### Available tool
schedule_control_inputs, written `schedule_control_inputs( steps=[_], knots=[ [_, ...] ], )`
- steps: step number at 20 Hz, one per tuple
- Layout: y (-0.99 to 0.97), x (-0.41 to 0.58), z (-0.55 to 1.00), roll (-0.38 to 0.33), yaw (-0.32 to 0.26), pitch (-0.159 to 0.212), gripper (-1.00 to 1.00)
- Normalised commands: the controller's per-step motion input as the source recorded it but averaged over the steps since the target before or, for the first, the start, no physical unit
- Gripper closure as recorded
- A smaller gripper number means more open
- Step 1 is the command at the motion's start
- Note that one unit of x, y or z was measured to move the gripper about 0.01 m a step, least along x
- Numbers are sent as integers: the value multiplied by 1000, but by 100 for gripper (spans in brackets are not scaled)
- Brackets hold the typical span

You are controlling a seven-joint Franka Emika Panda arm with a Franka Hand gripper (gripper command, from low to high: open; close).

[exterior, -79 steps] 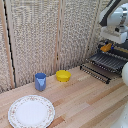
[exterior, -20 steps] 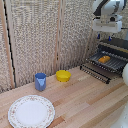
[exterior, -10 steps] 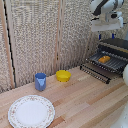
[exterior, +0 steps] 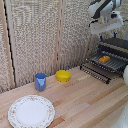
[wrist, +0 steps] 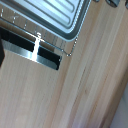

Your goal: Kindly employ your clamp to softly take hold of the bread. Delicately rest it on the oven pan, verifying that it is even on the surface. Using your clamp and attentiveness, smoothly glide the pan into the oven and along the appropriate brackets, securing it in position.

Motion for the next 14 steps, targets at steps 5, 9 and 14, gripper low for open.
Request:
schedule_control_inputs(
  steps=[5, 9, 14],
  knots=[
    [-73, -9, 0, -168, 312, 20, -100],
    [-77, 0, 16, -99, 344, -6, -100],
    [-3, -8, -42, -145, 327, 107, -100]
  ],
)
